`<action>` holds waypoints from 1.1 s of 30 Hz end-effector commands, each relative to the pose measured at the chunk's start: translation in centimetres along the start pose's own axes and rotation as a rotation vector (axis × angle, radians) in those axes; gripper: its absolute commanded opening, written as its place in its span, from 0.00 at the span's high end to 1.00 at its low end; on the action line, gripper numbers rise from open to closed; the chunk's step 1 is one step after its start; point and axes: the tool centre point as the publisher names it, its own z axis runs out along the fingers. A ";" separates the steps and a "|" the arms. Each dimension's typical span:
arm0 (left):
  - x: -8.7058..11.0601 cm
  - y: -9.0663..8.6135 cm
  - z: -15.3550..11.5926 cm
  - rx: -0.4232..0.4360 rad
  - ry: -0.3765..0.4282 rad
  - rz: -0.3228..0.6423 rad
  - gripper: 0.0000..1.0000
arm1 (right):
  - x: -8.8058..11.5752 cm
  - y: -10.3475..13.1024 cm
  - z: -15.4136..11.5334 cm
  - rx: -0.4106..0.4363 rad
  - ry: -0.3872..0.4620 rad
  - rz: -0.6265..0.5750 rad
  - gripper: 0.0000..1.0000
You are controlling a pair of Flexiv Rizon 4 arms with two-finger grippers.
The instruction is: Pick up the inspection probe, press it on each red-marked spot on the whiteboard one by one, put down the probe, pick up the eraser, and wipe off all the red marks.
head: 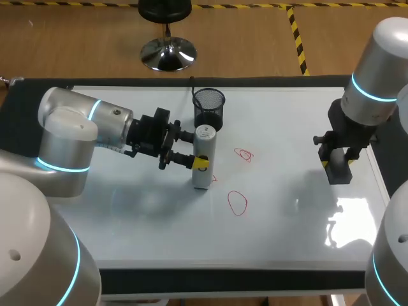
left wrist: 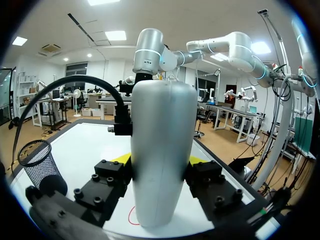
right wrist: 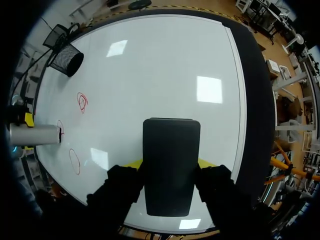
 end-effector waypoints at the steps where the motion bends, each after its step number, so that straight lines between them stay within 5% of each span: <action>1: 0.4 0.6 0.2 0.016 0.002 0.006 1.00 | -0.1 0.0 -0.1 0.000 0.002 -0.001 1.00; 33: 2.0 -5.1 -4.8 0.043 -0.024 0.096 1.00 | -0.1 0.0 -0.1 0.000 0.002 -0.001 1.00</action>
